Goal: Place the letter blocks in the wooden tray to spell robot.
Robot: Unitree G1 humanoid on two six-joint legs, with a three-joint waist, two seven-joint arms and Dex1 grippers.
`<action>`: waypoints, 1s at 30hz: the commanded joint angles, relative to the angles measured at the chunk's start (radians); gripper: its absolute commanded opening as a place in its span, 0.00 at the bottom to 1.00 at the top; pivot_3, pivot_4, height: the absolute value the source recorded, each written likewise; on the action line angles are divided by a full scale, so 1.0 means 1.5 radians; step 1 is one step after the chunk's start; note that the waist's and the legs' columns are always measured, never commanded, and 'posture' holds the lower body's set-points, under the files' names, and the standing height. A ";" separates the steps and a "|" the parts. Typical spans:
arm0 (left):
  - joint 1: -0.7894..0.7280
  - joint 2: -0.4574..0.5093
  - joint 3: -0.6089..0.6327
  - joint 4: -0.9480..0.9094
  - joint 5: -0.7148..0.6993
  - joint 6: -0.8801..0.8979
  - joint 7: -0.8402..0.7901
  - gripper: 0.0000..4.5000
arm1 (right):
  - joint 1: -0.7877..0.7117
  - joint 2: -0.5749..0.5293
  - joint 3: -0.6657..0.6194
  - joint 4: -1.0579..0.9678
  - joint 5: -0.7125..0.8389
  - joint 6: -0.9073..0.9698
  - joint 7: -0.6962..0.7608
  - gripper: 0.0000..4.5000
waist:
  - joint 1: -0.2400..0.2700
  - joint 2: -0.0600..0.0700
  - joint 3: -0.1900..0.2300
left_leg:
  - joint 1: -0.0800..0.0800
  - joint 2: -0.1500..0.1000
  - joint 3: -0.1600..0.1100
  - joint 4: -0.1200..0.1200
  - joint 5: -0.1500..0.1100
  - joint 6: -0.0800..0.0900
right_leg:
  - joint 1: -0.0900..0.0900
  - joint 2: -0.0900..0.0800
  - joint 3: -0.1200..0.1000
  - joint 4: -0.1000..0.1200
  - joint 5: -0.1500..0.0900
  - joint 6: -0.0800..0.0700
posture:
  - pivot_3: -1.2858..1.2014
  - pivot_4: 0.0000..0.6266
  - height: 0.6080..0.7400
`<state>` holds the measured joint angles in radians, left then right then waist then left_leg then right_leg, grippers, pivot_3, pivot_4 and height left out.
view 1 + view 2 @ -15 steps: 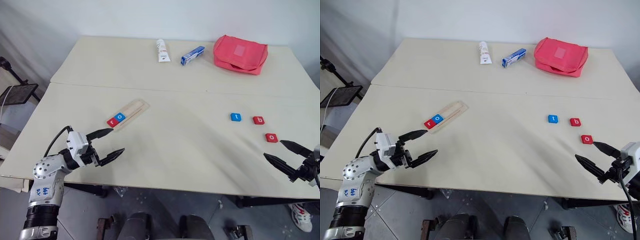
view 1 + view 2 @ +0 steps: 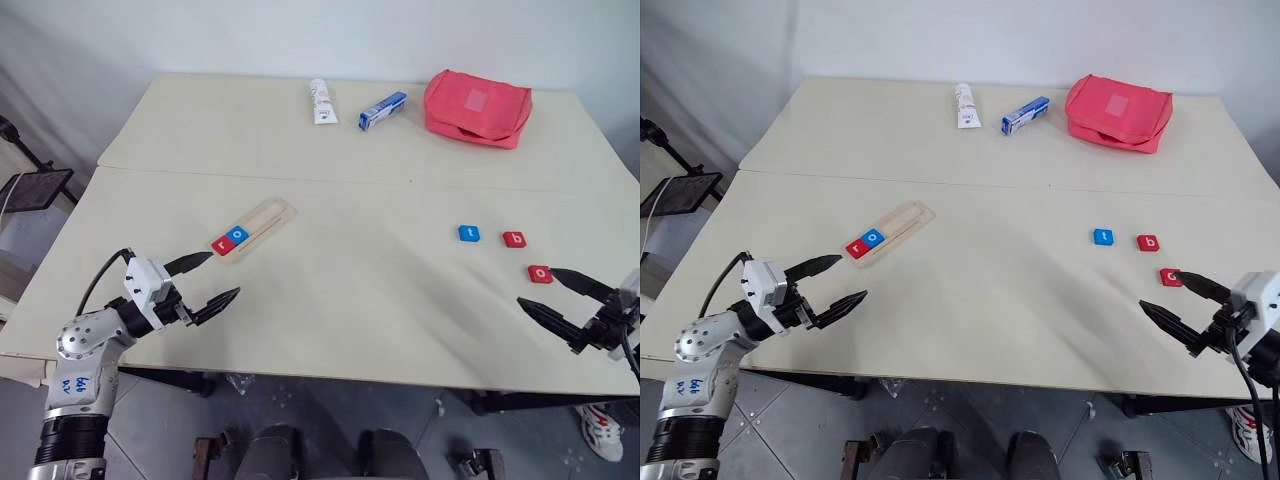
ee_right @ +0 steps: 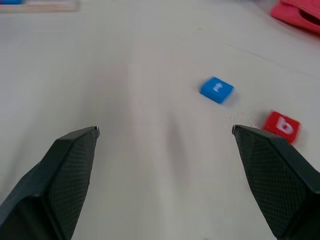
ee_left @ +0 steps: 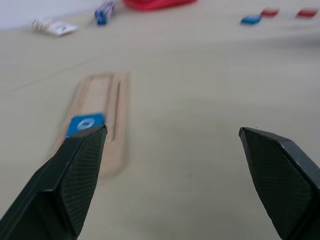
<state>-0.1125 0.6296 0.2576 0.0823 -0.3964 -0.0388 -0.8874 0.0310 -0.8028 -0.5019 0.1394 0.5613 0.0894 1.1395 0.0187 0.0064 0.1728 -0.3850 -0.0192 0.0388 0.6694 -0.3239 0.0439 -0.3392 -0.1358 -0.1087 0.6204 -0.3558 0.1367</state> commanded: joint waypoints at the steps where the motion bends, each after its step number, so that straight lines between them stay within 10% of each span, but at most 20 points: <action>1: -0.004 0.036 0.034 -0.024 -0.010 0.043 0.016 1.00 | -0.032 -0.024 0.009 -0.015 -0.004 -0.010 0.017 0.99 | 0.001 0.000 0.000 | 0.000 0.000 0.000 0.000 0.000 0.000 | 0.000 0.000 0.000 0.000 0.000 0.000 | 0.52 0.24 1.00; 30: -0.395 0.108 -0.230 0.121 0.188 0.417 0.045 1.00 | -0.194 -0.012 0.121 0.090 -0.045 -0.060 0.097 0.99 | 0.001 -0.001 0.001 | -0.002 -0.001 -0.001 0.001 0.000 0.000 | -0.001 0.000 -0.001 0.001 0.000 0.000 | 0.52 0.24 1.00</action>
<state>-0.6856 0.7857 -0.0825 0.2628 -0.1354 0.5783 -0.8113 -0.2500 -0.8144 -0.3128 0.2813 0.4893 0.0188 1.2749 0.0196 0.0042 0.1742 -0.3874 -0.0201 0.0376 0.6704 -0.3243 0.0443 -0.3416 -0.1351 -0.1105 0.6226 -0.3558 0.1368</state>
